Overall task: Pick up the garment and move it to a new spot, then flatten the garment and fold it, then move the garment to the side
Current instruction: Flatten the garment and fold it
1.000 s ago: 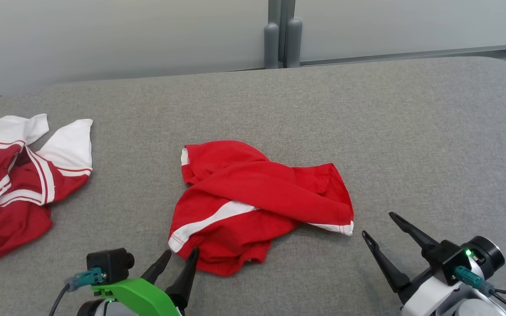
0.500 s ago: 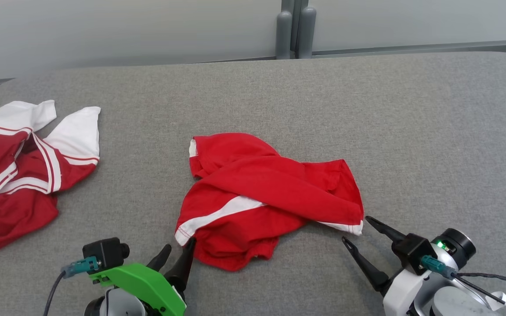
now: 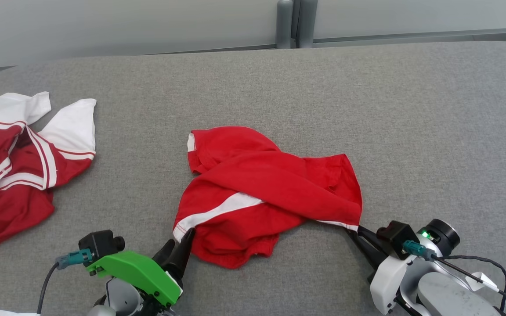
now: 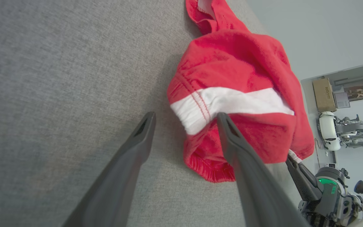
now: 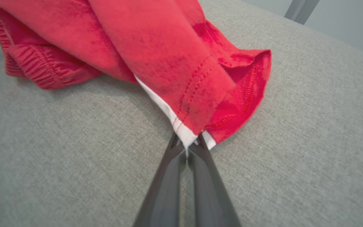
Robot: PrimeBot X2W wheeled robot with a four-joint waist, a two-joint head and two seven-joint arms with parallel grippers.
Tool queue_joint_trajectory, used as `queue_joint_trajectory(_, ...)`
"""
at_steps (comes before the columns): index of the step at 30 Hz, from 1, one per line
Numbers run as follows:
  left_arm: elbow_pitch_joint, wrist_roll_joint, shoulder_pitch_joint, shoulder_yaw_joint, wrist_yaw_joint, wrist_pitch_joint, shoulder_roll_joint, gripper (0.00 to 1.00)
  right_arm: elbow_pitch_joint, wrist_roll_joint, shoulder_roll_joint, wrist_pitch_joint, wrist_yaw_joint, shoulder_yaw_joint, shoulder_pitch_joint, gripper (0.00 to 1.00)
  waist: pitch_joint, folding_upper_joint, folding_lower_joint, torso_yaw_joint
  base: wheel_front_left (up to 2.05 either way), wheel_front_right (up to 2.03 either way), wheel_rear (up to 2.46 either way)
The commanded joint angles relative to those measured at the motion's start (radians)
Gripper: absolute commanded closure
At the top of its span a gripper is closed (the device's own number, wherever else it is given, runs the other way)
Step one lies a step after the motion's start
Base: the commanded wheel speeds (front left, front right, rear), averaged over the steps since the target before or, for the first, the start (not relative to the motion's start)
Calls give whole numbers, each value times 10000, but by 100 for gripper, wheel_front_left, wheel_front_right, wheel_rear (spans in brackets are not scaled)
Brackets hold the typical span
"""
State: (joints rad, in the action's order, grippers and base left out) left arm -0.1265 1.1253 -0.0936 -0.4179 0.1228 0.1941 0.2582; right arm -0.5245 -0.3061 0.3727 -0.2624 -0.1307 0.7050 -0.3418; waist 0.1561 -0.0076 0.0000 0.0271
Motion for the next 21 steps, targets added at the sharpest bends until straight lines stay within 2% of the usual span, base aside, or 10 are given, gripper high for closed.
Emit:
queue_joint_trajectory(1, -68, 111, -170, 77, -85, 16, -78, 0, -79, -92, -28, -17, -1, 29, -130, 100, -4, 76, 0, -2, 0, 0, 0)
queue_joint_trajectory(6, -298, 419, -244, 181, -327, -43, -254, 0, -125, -261, 87, -25, -1, 111, -281, 100, -74, 76, 0, -42, 0, 0, 0)
queue_joint_trajectory(8, -354, 485, -239, 192, -448, -1, -328, 51, -85, -321, 173, -27, -1, 144, -284, 100, -130, 76, 0, -62, 0, 0, 0)
queue_joint_trajectory(9, -370, 492, -251, 165, -486, 49, -318, 68, -63, -345, 227, -28, 1, 156, -271, 100, -154, 76, 0, -72, 0, 0, 0)
queue_joint_trajectory(10, -399, 507, -259, 140, -534, 63, -307, 100, -46, -390, 288, -28, 1, 140, -254, 100, -174, 76, 0, -80, 0, 0, 0)
queue_joint_trajectory(18, -212, 492, -264, 122, -772, -38, -296, 100, 617, -959, 715, -30, -1, -114, -55, 100, -370, 76, 0, -167, 0, 0, 0)
queue_joint_trajectory(21, 141, 412, -423, 209, -780, 2, -94, 100, 1162, -1213, 1040, 53, -1, -137, -93, 100, -412, 76, 0, -208, 0, 0, 0)
